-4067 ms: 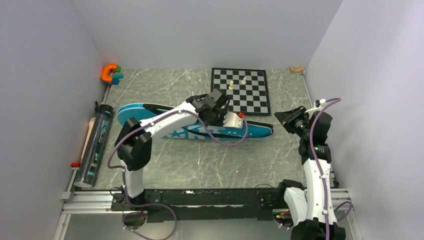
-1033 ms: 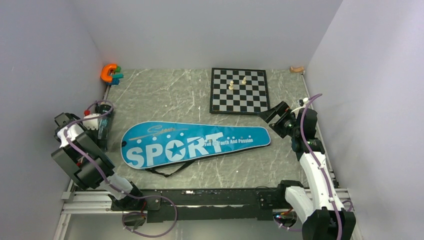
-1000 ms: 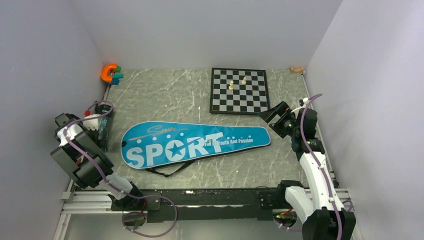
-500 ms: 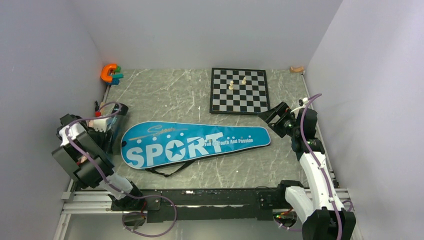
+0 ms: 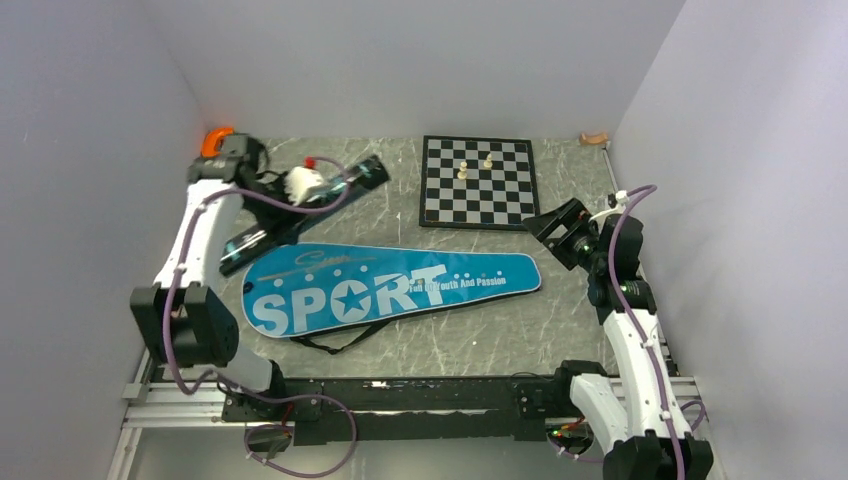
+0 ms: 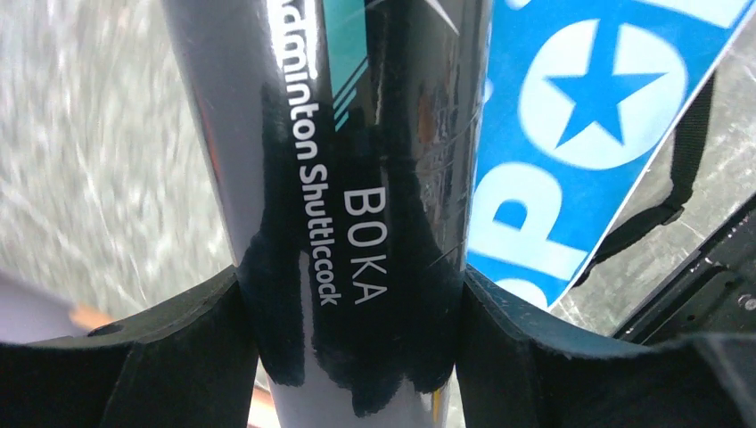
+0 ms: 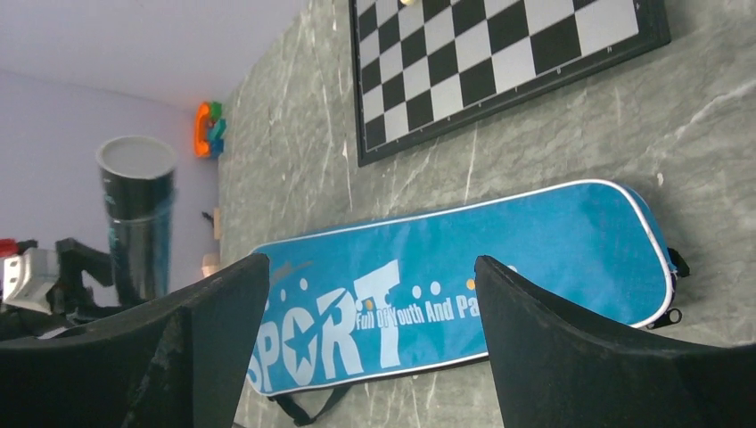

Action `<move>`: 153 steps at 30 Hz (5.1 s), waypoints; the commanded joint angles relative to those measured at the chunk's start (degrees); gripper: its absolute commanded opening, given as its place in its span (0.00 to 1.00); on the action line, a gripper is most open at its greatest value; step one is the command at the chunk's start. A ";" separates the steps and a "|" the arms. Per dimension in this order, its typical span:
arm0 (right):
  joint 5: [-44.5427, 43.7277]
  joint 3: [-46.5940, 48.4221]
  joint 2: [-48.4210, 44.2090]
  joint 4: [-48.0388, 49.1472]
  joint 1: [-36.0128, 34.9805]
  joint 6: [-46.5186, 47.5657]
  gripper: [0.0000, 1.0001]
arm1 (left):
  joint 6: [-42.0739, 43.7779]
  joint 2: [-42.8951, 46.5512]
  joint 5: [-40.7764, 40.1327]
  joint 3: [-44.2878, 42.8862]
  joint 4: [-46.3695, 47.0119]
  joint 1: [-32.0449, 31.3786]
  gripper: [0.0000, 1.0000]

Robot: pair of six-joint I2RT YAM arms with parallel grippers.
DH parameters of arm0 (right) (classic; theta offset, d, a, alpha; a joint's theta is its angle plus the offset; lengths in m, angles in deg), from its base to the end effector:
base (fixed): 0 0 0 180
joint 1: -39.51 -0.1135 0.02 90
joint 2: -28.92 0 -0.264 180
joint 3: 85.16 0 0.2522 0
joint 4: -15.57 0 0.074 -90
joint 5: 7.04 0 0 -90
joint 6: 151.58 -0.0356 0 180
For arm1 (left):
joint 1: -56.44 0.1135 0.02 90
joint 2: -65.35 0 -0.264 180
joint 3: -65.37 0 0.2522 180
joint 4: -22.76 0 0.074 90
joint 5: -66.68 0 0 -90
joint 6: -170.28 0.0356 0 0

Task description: Pack up the badminton gear

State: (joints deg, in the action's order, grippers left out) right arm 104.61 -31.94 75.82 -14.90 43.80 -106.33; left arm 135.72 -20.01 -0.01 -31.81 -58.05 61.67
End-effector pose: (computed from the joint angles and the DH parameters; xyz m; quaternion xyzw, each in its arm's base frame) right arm 0.1885 -0.0010 0.2902 0.2493 0.7925 0.3325 0.4464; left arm 0.2839 0.0118 0.3287 0.4419 0.8564 -0.0813 0.2544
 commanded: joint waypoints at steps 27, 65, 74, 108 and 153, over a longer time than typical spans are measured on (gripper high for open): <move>-4.98 2.06 -2.32 -3.10 1.66 1.18 0.89 | 3.15 -40.56 -11.47 -32.17 8.23 -43.55 0.00; -6.26 2.84 -3.02 -4.27 1.69 1.67 1.00 | -5.19 -28.97 -12.92 -26.38 12.13 -44.97 0.99; -11.00 5.86 0.35 -5.24 1.65 1.58 1.00 | -14.39 -17.69 -6.48 -35.65 1.39 -31.98 0.99; -49.86 -19.82 21.10 59.31 -6.84 27.71 1.00 | -57.44 14.87 0.58 46.42 78.56 17.69 1.00; -58.11 -34.58 21.55 84.46 -9.19 36.64 1.00 | -49.72 9.17 -19.56 70.30 125.63 -1.47 0.99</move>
State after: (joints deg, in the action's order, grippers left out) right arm 47.17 -64.63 95.88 60.40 35.39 -71.58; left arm 85.69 -9.04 -17.52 34.94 55.89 60.73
